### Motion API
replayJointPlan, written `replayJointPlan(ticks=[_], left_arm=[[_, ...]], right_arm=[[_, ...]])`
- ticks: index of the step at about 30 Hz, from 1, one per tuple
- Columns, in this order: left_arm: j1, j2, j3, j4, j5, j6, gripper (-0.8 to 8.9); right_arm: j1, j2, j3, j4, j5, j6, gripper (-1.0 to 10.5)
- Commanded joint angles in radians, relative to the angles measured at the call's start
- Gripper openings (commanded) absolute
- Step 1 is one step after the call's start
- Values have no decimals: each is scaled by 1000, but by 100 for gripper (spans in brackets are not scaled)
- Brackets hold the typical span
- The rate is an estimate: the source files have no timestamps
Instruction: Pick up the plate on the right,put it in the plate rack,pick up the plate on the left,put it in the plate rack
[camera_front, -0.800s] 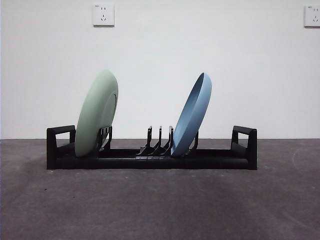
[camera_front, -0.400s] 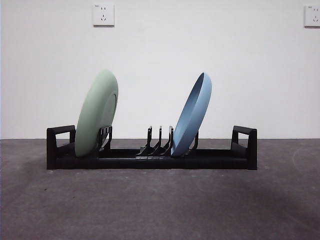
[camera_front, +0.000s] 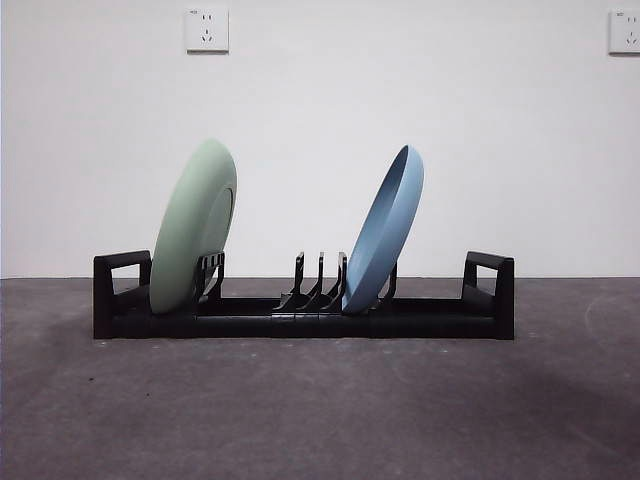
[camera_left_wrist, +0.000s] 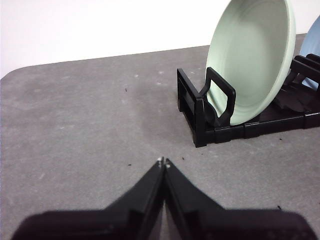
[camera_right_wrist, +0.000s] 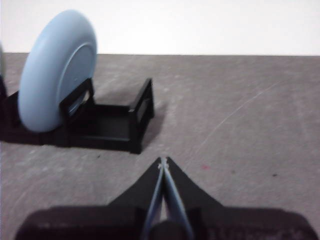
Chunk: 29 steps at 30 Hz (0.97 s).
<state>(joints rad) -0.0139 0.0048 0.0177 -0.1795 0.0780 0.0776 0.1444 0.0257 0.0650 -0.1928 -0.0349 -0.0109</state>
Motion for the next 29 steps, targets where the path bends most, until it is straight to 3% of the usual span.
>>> replayJointPlan(ticks=[1, 8, 29], left_arm=[[3, -3, -14, 0, 2, -6, -2], [3, -3, -14, 1, 2, -6, -3], [3, -3, -14, 1, 2, -6, -3]], right_arm=[[0, -21, -34, 5, -20, 22, 1], [3, -25, -57, 6, -18, 76, 1], [2, -23, -56, 6, -12, 73, 1]])
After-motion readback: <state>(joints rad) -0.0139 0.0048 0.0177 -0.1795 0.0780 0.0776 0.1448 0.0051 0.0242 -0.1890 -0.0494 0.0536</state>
